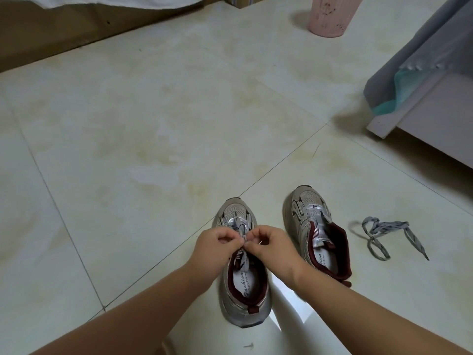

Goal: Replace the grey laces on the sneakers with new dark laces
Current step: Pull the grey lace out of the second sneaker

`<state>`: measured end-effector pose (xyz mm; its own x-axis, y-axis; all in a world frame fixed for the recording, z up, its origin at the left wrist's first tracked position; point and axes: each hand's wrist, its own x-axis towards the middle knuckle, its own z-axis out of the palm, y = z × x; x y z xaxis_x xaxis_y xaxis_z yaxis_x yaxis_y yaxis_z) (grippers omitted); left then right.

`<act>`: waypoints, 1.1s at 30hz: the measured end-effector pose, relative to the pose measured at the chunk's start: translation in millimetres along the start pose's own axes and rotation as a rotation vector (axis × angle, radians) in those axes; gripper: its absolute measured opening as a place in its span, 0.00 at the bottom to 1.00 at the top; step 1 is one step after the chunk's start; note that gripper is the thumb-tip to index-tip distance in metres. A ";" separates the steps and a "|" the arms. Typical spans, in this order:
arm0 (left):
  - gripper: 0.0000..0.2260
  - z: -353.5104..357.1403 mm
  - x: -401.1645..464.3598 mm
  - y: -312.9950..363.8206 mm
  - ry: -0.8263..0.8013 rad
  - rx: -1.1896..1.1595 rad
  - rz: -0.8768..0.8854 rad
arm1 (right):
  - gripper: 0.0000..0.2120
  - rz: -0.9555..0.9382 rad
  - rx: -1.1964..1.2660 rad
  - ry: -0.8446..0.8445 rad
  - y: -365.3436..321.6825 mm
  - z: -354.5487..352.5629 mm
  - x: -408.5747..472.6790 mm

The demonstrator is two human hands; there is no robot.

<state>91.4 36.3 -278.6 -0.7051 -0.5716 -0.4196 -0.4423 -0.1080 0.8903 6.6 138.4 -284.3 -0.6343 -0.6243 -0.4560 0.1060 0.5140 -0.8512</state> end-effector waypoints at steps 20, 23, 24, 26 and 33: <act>0.05 -3.3 5.3 -2.1 -0.081 0.656 0.353 | 0.14 -0.227 -0.226 0.277 -48.6 -16.4 -0.2; 0.05 -3.0 5.3 -3.7 -0.083 0.644 0.343 | 0.14 -0.291 0.013 0.371 -73.2 -30.4 6.8; 0.05 -3.0 5.7 -4.7 -0.081 0.642 0.336 | 0.13 -0.300 0.024 0.376 -77.2 -33.0 8.6; 0.04 -1.9 6.2 -7.2 -0.077 0.647 0.321 | 0.10 -0.264 -0.063 0.343 -75.9 -32.5 11.3; 0.12 -4.2 13.7 -1.8 -0.142 0.460 0.124 | 0.06 0.078 -0.630 -0.011 -29.9 -13.8 -2.7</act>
<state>84.8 25.2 -285.2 -0.8220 -0.4380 -0.3640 -0.5267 0.3417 0.7783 -5.5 132.8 -254.0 -0.6348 -0.5755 -0.5156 -0.3216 0.8035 -0.5010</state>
